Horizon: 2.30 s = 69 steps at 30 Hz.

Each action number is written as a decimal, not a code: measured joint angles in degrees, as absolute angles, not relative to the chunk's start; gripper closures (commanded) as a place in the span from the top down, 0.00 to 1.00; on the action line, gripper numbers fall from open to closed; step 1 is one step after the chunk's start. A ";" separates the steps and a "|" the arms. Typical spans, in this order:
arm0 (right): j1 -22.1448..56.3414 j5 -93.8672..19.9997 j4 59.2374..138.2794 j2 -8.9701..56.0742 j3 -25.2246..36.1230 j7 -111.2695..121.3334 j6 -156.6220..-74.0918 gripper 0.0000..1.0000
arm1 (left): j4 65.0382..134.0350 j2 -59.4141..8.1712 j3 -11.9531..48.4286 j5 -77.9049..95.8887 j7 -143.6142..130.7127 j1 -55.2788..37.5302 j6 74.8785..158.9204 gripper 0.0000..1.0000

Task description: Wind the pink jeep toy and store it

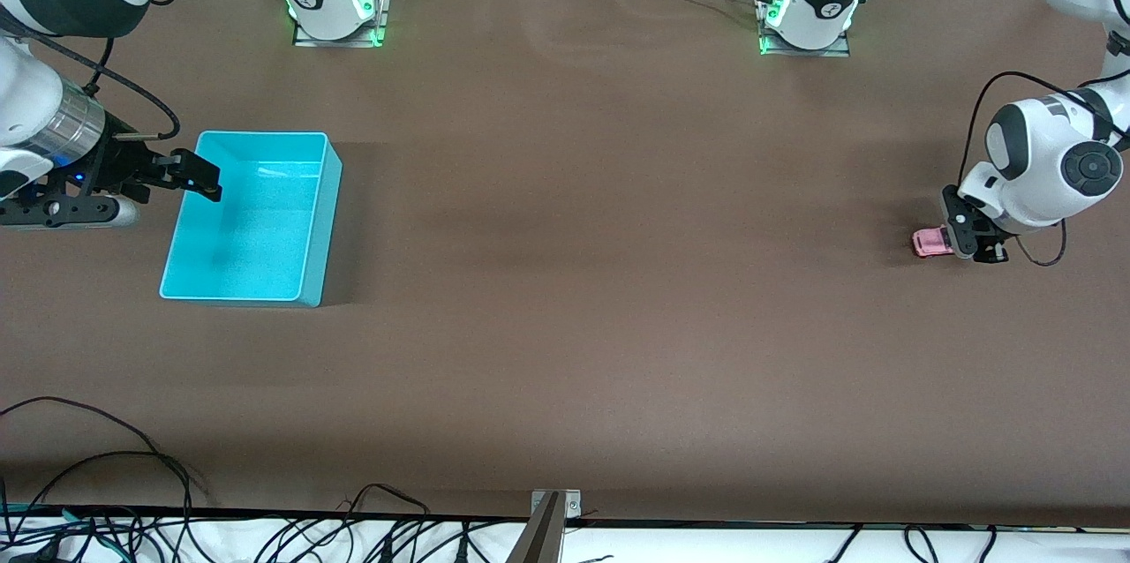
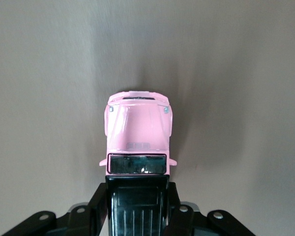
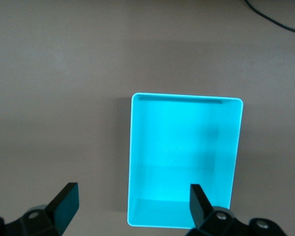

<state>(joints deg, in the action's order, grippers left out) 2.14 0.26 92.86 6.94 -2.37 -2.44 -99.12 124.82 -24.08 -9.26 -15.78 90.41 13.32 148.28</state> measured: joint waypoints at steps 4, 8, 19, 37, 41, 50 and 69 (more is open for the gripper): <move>2.14 0.26 92.86 6.94 -2.37 -2.44 -99.13 1.00 | 124.82 -24.15 -9.32 -17.00 91.33 14.13 148.57 0.00; 2.14 0.26 92.86 6.94 -2.37 -2.44 -99.14 1.00 | 124.82 -24.17 -9.59 -17.16 92.69 14.27 148.62 0.00; 2.14 0.26 92.86 6.94 -2.37 -2.45 -99.17 1.00 | 124.83 -24.33 -10.98 -17.24 93.72 14.40 148.94 0.00; 2.14 0.26 92.86 6.95 -2.37 -2.45 -99.18 1.00 | 123.55 -24.35 -10.75 -17.39 94.01 14.03 149.20 0.45; 2.14 0.26 92.86 6.95 -2.37 -2.45 -99.18 1.00 | 123.27 -24.35 -10.63 -17.41 94.02 13.85 149.20 0.48; 2.14 0.26 92.86 6.95 -2.37 -2.45 -99.18 1.00 | 123.27 -24.38 -10.60 -17.42 94.03 13.85 149.20 0.48; 2.14 0.26 92.86 6.95 -2.37 -2.45 -100.18 1.00 | 123.27 -24.63 -10.49 -17.42 94.02 13.84 149.20 0.47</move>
<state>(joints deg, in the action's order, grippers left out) 2.14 0.26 92.86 6.95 -2.37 -2.45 -100.18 123.27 -24.63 -10.49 -17.42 94.02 13.84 149.20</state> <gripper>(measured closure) 0.000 0.489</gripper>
